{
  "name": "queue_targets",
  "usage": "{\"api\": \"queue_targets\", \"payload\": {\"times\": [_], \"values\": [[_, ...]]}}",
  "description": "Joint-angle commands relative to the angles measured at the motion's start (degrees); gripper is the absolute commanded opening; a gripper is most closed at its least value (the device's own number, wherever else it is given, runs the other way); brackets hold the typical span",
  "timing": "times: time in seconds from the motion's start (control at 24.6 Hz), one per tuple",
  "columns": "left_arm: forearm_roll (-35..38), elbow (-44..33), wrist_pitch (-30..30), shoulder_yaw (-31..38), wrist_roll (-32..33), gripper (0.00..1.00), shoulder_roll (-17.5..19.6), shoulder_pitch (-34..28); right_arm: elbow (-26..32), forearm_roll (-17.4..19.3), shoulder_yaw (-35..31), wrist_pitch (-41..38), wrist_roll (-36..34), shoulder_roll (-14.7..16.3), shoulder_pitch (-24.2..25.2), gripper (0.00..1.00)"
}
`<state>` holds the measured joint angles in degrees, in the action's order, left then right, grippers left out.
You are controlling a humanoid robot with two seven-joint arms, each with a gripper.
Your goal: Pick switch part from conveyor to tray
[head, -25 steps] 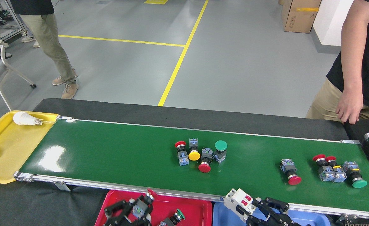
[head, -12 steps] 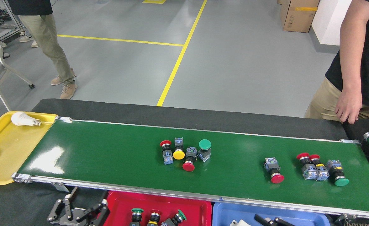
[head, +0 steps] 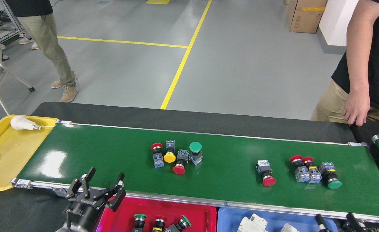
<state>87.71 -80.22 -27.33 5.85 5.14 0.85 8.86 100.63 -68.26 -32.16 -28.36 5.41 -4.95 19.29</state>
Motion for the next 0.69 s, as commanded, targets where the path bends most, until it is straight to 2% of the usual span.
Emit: {"api": "queue_targets", "payload": {"times": [0.0, 0.16, 0.37, 0.49, 0.65], "values": [[-0.17, 2.88, -1.05, -2.16, 1.63, 0.99, 0.64, 2.92, 0.79, -0.56, -0.01, 2.61, -0.75, 0.2, -1.01, 1.0], [-0.08, 7.62, -1.05, -5.32, 1.63, 0.99, 0.73, 5.99, 0.62, -6.27, 6.85, 6.21, -0.75, -0.24, -3.56, 1.0], [0.27, 12.81, 0.18, -5.67, 1.63, 0.99, 0.11, 9.07, -0.26, -9.17, 20.38, 20.1, -0.75, 0.47, -6.54, 1.0], [0.36, 16.06, 3.52, -5.94, 1.63, 0.99, -0.15, 11.62, -2.11, -11.81, 26.18, 25.99, -0.4, 1.26, -9.62, 1.0], [0.18, 21.6, 8.7, -7.25, 1.45, 0.99, -0.33, 15.48, -4.74, -15.06, 30.31, 29.24, -0.31, 1.43, -12.96, 1.0]]}}
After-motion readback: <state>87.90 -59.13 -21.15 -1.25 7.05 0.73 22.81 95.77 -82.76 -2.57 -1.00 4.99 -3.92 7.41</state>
